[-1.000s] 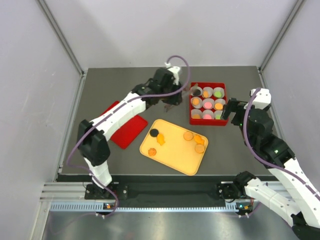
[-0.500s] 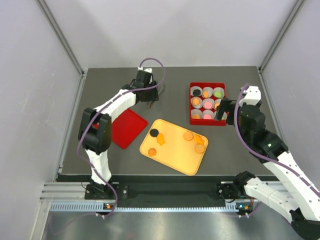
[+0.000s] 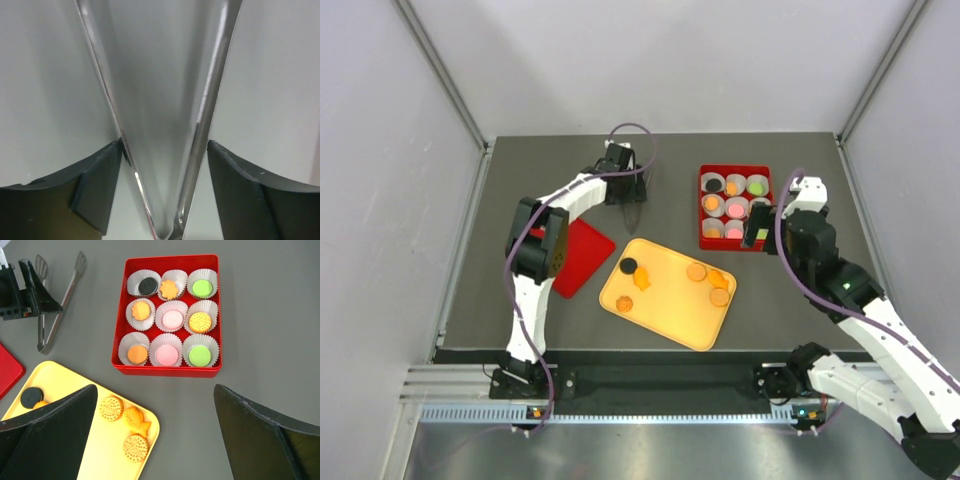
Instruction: Pack the cookies
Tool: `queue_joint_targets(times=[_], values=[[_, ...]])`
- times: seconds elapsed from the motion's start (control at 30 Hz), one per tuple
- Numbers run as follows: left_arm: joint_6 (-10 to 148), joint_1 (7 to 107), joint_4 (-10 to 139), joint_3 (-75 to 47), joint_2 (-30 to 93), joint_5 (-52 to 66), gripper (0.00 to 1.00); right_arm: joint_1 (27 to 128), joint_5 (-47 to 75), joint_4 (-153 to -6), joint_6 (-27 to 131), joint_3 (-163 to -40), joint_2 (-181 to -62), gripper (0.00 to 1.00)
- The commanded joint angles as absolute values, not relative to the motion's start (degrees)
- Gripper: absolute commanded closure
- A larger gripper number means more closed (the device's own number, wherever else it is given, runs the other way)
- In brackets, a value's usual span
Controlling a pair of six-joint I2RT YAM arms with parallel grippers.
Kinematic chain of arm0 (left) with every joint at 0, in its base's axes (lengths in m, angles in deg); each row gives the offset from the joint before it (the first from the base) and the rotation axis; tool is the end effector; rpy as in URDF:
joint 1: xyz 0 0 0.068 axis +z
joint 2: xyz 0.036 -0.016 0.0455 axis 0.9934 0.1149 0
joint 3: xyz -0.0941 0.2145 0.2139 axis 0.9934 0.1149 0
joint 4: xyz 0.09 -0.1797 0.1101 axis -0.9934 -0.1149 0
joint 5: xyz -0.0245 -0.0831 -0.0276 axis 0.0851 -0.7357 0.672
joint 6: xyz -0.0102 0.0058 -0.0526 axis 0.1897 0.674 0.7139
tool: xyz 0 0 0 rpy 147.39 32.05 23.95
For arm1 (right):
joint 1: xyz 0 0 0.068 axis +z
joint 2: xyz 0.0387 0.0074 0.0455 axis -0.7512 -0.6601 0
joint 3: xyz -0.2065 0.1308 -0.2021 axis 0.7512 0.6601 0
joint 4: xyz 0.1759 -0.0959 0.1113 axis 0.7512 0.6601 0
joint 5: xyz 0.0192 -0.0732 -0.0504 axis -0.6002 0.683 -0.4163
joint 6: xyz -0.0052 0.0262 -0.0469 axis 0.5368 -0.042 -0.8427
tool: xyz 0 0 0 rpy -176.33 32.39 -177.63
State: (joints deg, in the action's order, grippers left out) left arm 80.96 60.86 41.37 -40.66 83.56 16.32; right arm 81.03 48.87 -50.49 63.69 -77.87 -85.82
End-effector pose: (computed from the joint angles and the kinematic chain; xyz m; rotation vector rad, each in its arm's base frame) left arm 0.4548 -0.1882 0.2290 -0.0363 2.4612 -0.3422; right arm 0.0935 0.0403 0.3758 0.0706 1.9258 0.1333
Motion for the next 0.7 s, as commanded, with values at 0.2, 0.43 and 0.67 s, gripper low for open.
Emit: queue_joint_targets(times=[0.2, 0.43, 0.67], values=[[80.52, 61.43, 41.86, -44.49, 83.40, 16.47, 0.16, 80.42, 47.46, -51.95, 64.81, -77.74, -86.36, 0.00], [80.08, 62.48, 42.65, -44.40, 77.95, 15.68, 0.14, 80.51, 47.28, -52.04, 64.46, -78.27, -87.41, 0.00], [80.26, 62.84, 43.36, -43.08, 72.24, 15.68, 0.15, 80.42, 46.41, -53.27, 64.37, -78.27, -88.91, 0.00]])
